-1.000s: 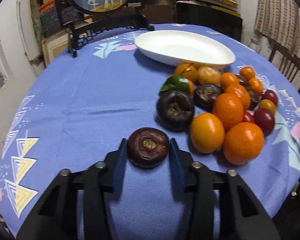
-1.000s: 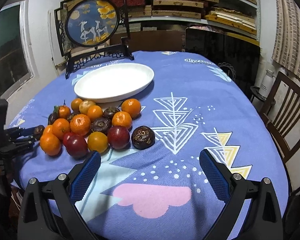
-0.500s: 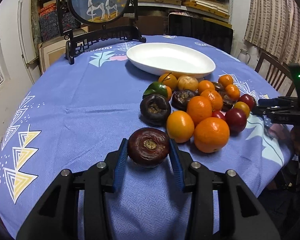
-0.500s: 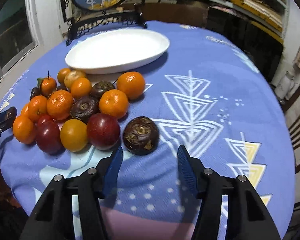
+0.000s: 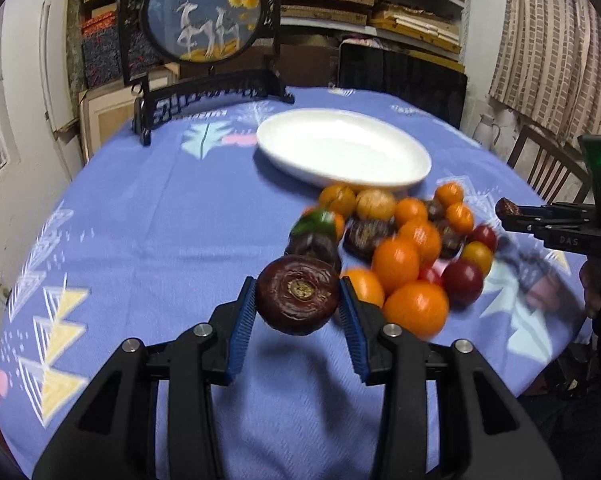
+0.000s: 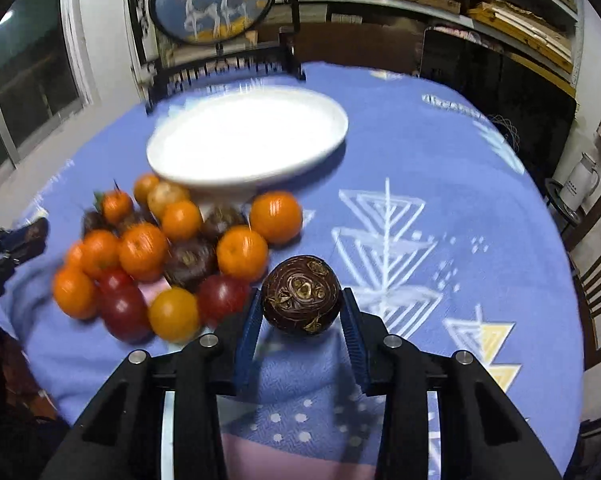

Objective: Organize fruits
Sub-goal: 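Carry both dark brown fruits onto the white plate and open both grippers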

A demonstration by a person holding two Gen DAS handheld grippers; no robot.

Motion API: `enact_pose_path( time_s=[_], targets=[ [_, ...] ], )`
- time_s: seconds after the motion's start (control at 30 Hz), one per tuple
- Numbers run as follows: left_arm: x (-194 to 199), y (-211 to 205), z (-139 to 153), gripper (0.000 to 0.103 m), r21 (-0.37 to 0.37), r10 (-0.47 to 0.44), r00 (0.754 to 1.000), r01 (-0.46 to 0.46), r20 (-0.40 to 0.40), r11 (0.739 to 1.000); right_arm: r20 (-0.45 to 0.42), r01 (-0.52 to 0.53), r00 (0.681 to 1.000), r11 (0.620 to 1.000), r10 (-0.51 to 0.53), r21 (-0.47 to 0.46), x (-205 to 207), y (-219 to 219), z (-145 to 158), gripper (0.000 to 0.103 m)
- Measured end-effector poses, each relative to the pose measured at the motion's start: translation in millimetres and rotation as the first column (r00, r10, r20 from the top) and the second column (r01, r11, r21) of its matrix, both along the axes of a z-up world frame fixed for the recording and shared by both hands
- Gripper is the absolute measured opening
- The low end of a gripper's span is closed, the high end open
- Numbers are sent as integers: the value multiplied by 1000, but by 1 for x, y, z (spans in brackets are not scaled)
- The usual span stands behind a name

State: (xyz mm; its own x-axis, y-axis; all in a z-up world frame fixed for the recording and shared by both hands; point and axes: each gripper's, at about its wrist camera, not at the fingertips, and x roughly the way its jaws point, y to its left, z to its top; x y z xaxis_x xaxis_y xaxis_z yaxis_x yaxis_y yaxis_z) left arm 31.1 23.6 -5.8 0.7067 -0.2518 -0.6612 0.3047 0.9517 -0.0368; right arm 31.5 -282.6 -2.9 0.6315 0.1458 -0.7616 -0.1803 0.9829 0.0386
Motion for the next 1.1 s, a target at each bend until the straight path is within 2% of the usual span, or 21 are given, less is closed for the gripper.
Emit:
enact_pose_path(
  time_s=[0.13, 0.27, 0.53, 0.6, 0.63, 0.67, 0.7, 0.77, 0.9, 1.1],
  targets=[
    [32, -16, 20, 40, -11, -49, 999, 49, -13, 999, 16, -28, 999, 999, 28, 35, 19, -3, 31, 40],
    [90, -41, 26, 40, -26, -84, 994, 82, -65, 996, 22, -60, 998, 997, 59, 49, 59, 7, 46, 40],
    [206, -89, 11, 40, 29, -101, 985, 106, -137, 994, -66, -44, 996, 991, 52, 125, 185, 28, 26, 40],
    [234, -98, 4, 41, 44, -94, 981, 103, -167, 994, -44, -31, 998, 992, 36, 124, 209, 34, 24, 41],
    [244, -100, 2, 44, 50, -84, 982, 94, -170, 994, -28, -23, 999, 993, 26, 120, 215, 36, 24, 52],
    [252, -100, 3, 55, 54, -66, 984, 75, -165, 996, -14, -10, 1000, 993, 12, 121, 218, 36, 24, 65],
    [253, -97, 5, 59, 47, -50, 987, 58, -154, 997, 1, -4, 1000, 992, 4, 127, 217, 35, 26, 65],
    [244, -87, 13, 75, 15, -38, 992, 40, -119, 999, 37, -18, 999, 992, 13, 125, 202, 34, 32, 65],
    [195, -74, 31, 78, 21, -50, 998, 51, -37, 998, 65, 5, 998, 993, -13, 119, 162, 21, 40, 65],
    [76, -67, 29, 79, 67, -182, 983, 181, 6, 981, 92, 44, 994, 990, -57, 134, 83, -5, 32, 72]
  ],
)
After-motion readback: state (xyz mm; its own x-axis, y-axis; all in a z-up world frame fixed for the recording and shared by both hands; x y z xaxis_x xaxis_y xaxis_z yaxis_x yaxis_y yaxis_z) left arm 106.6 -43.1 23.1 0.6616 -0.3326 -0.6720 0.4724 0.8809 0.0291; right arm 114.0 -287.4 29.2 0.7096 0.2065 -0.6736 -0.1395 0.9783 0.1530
